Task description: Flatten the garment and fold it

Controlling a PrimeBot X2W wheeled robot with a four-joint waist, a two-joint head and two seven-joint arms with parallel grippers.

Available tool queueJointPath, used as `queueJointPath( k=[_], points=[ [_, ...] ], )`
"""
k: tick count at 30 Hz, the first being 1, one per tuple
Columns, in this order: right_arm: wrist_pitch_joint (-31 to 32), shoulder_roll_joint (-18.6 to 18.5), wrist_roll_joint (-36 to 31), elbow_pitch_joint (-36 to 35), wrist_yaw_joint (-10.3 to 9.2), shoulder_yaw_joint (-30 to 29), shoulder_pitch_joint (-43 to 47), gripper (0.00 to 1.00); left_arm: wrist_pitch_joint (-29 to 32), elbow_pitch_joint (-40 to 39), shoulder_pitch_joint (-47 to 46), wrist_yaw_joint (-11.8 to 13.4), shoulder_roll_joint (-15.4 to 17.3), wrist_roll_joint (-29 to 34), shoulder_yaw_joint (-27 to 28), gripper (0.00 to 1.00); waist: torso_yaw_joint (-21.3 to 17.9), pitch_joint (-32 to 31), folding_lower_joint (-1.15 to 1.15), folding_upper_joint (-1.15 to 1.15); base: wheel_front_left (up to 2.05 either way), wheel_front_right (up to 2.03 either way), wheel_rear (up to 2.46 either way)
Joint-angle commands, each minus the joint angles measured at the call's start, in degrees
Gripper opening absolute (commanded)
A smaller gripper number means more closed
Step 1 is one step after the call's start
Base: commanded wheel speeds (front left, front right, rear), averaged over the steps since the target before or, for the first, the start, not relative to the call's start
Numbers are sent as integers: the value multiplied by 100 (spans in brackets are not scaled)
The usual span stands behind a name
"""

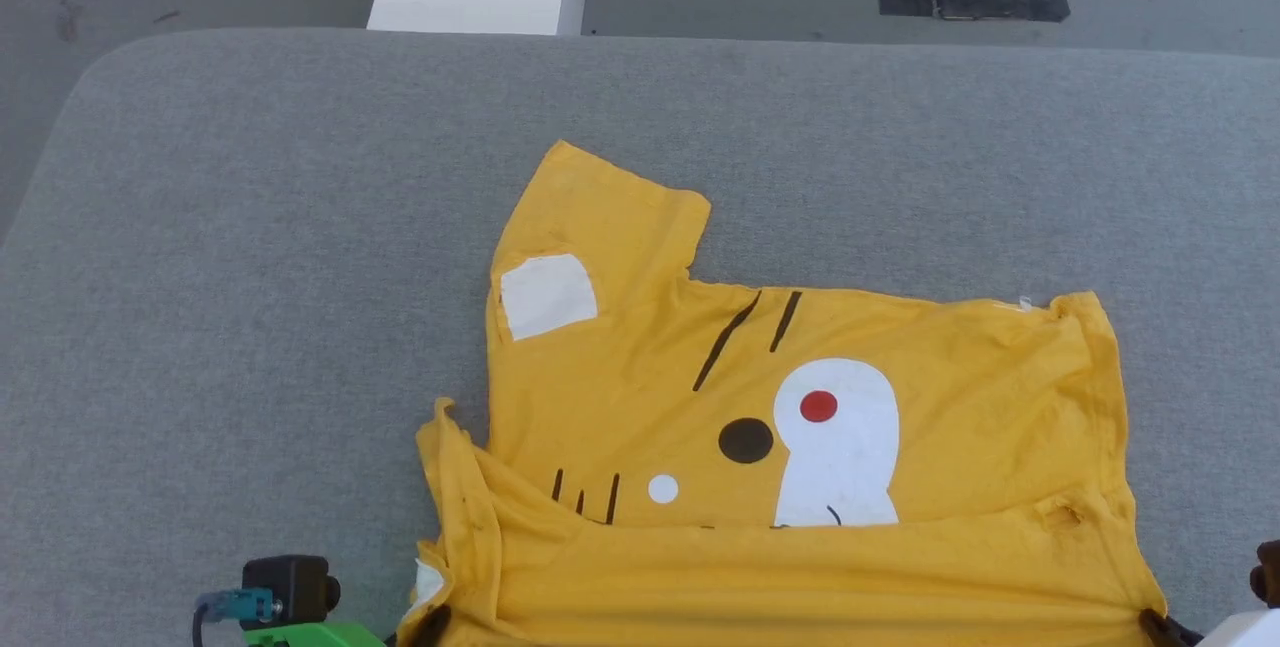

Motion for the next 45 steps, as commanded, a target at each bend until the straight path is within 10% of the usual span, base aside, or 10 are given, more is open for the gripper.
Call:
queueJointPath(
  k=[1, 2, 3, 4, 5, 14, 22, 27, 35, 45],
  points=[
    [-92, 0, -67, 77, -12, -31, 22, 0, -114, 122, -28, -9, -43, -19, 46, 26, 29, -24, 0, 0, 0, 0, 0],
    [-135, 15, -81, 134, -12, -33, 2, 0, -158, 191, -64, -33, -84, -13, 45, 40, 34, -37, 0, 0, 0, 0, 0],
    [-168, -2, -98, 201, -12, 17, -13, 35, -172, 268, -107, -86, -132, -27, 26, 69, 39, -58, 0, 0, 0, 0, 0],
    [-215, -17, -100, 245, -12, 56, -33, 49, -175, 326, -143, -125, -164, -43, 15, 85, 38, -78, 0, 0, 0, 0, 0],
    [-264, -20, -97, 305, -12, 74, -62, 100, -192, 393, -187, -163, -200, -54, 10, 100, 34, -97, 0, 0, 0, 0, 0],
    [-933, -162, -115, 200, -12, 140, -286, 100, -777, 230, -344, -255, -208, -37, 429, 100, -61, -196, 0, 0, 0, 0, 0],
    [-1752, 7, -523, -291, -12, 173, -669, 100, -984, -722, -1774, -282, 587, 1001, 811, 100, -160, 333, 0, 0, 0, 0, 0],
    [-1936, 56, -697, -480, -12, 339, -1002, 100, -228, -511, -3800, -788, 813, 1593, 472, 100, -251, 877, 0, 0, 0, 0, 0],
    [-2256, 96, -858, -550, -12, 750, -1688, 100, 1073, 994, -6264, -1941, 252, 1750, -436, 100, -572, 1679, 0, 0, 0, 0, 0],
    [-2418, 217, -874, -481, -12, 931, -1988, 100, 1622, 2042, -6676, -2258, 298, 1593, -804, 100, -976, 2206, 0, 0, 0, 0, 0]
  ],
)
